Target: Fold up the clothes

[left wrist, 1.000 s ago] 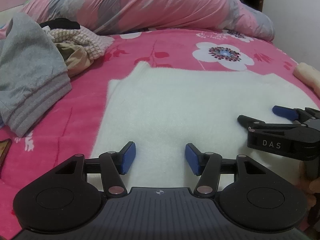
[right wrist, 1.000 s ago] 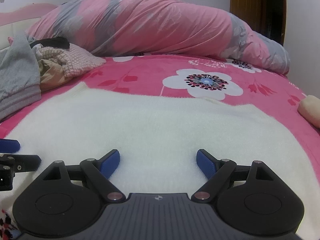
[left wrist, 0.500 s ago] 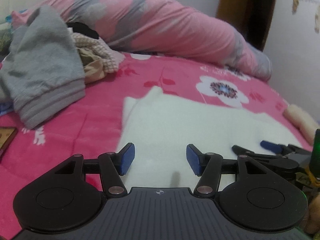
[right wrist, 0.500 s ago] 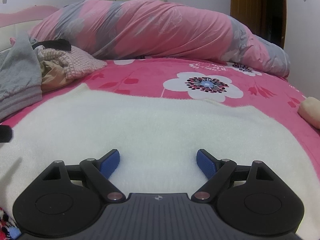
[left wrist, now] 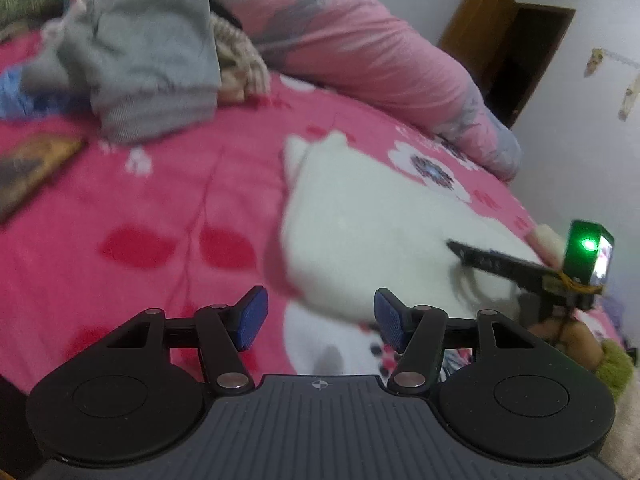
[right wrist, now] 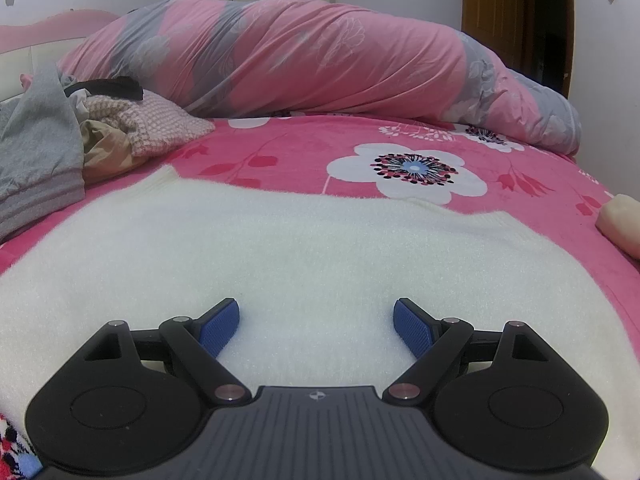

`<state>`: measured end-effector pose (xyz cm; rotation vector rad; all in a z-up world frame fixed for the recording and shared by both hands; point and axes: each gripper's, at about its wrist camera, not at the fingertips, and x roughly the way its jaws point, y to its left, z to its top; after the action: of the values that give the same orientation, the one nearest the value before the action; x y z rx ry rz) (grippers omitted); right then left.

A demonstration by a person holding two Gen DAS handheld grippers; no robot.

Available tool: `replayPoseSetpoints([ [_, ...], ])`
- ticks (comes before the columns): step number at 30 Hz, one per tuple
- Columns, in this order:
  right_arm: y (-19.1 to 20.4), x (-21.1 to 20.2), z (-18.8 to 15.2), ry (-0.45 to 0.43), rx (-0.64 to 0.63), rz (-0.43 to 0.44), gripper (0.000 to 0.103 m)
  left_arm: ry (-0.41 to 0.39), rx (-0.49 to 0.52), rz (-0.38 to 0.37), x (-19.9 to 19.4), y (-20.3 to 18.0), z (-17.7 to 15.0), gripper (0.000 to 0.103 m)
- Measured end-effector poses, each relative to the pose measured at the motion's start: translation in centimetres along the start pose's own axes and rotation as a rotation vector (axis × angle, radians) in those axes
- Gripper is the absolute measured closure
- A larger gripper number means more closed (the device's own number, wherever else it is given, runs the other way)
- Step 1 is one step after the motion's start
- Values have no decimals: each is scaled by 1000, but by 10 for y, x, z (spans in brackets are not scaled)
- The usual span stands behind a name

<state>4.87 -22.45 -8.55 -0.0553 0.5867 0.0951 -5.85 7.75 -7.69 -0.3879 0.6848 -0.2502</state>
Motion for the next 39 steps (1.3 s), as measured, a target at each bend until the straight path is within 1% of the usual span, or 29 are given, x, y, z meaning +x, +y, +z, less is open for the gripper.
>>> replayPoseSetpoints([
  [5,1,0,0,2,-1,-1,16,31,-59,-74,17,4,0,44],
  [9,1,0,0,1,-1,-1,16,28,-104,-82,27,10,6,44],
  [12,0,1,0,2,-2,0,16,8,-89,-89,32,14,16,44],
  [14,0,1,0,2,-3,0,16,31,-93,-114,41,20,24,44],
  [16,0,1,0,3,-2,-1,16,62,-124,-151,52,28,30,44],
  [18,0,1,0,3,-3,-1,16,97,-166,-205,64,37,37,44],
  [21,0,1,1,4,-3,-1,16,125,-196,-255,80,42,48,44],
  [29,0,1,1,8,-3,1,16,194,-200,-310,117,43,70,44],
  [35,-1,2,1,7,-2,2,15,215,-223,-358,131,48,76,44],
  [39,-1,1,1,4,-1,3,15,230,-262,-374,138,51,81,44],
])
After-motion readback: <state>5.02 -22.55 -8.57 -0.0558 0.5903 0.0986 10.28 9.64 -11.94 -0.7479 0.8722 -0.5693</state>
